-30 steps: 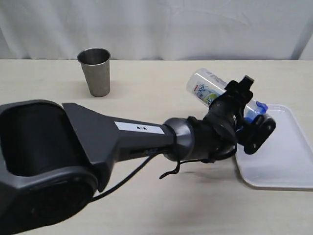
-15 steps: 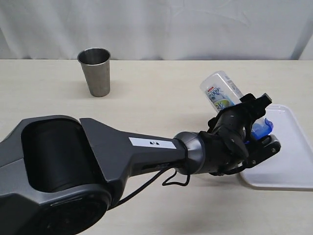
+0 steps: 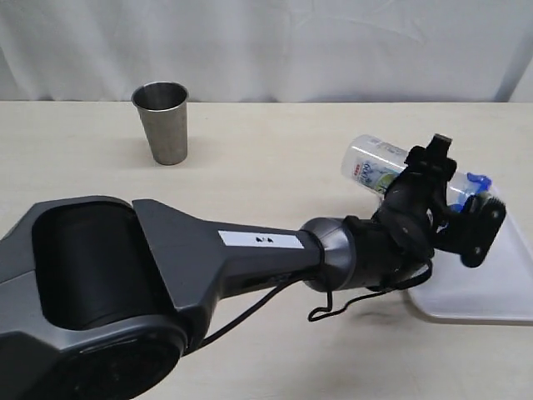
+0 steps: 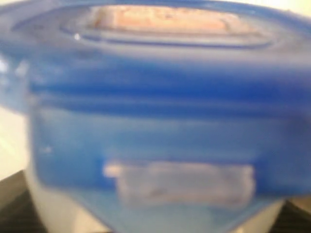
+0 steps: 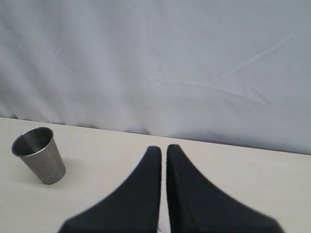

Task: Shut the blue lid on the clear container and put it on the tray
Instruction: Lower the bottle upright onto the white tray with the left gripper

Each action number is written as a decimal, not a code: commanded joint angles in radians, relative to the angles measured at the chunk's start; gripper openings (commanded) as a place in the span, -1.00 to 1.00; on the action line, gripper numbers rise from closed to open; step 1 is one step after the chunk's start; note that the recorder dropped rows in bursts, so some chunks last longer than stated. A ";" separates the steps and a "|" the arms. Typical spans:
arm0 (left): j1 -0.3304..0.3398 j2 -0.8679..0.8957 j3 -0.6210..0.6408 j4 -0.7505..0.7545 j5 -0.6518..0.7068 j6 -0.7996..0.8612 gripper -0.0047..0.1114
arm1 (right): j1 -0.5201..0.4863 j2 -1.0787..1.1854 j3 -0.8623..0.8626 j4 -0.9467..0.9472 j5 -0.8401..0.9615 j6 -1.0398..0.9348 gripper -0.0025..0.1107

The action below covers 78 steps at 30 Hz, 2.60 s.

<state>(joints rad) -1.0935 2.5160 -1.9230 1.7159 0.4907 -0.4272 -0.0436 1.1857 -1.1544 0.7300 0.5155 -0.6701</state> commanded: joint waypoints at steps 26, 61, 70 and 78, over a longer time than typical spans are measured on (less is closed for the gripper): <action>0.261 0.062 -0.025 -0.593 -1.297 -0.459 -0.92 | -0.006 -0.005 0.006 -0.009 0.013 -0.015 -0.88; 0.244 0.092 -0.025 -0.561 -1.266 -0.461 0.52 | -0.001 -0.005 0.010 -0.006 0.029 -0.015 -0.88; 0.244 0.092 -0.025 -0.548 -1.190 -0.458 0.76 | -0.001 -0.005 0.010 -0.006 0.029 -0.017 -0.88; 0.250 0.092 -0.025 -0.494 -1.226 -0.462 0.89 | -0.001 -0.005 0.010 -0.006 0.025 -0.022 -0.88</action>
<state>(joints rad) -0.8504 2.6140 -1.9447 1.2168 -0.7081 -0.8871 -0.0436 1.1857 -1.1499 0.7261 0.5396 -0.6828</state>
